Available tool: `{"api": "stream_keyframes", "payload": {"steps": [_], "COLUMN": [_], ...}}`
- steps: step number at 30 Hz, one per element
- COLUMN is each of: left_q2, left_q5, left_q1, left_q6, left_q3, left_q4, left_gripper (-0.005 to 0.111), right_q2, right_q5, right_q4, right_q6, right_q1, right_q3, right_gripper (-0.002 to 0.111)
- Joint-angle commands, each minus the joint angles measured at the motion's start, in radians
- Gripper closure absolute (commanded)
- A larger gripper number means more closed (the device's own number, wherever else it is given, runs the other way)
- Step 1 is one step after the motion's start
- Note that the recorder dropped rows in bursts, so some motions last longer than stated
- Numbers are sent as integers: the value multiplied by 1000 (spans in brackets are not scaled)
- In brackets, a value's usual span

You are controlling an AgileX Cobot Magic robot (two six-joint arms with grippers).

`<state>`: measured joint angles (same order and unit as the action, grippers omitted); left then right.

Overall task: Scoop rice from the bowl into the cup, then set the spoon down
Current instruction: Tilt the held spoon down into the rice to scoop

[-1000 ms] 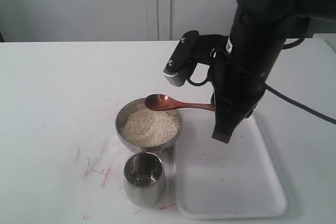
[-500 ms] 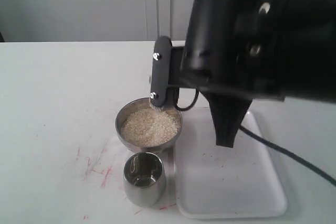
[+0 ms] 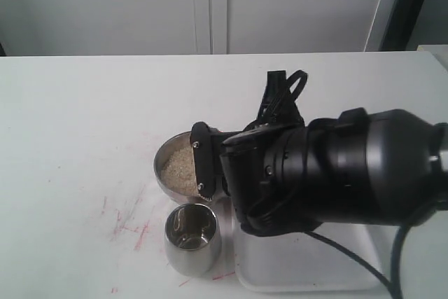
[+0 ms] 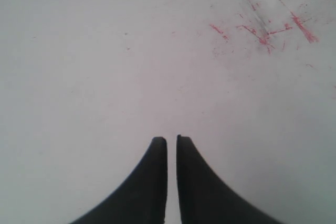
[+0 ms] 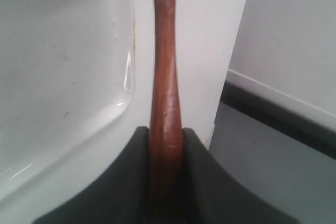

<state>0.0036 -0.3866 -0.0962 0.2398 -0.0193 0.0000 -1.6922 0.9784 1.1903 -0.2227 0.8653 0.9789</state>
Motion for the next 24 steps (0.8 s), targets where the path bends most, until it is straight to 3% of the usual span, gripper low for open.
{"api": "stream_keyframes", "payload": {"steps": [1,8,24], "left_q2": [-4,-4,-4], "left_q5": [-48,-48,-48], "left_q1": [-7,-7,-7], "left_q6": [-5,-5,-5], "left_q3": [9,9,9], "left_q4": [-6,-6,-6], "left_gripper": [92,92,92], "right_q2": [-66,-139,-150], "right_q5": [-16,-14,-20], "right_q4": [110,245,265], "right_q6": [-31,-156,-201], "right_q1": [3,1,-51], "right_q3": [-4,-4,-4], "right_gripper": [108,108,108]}}
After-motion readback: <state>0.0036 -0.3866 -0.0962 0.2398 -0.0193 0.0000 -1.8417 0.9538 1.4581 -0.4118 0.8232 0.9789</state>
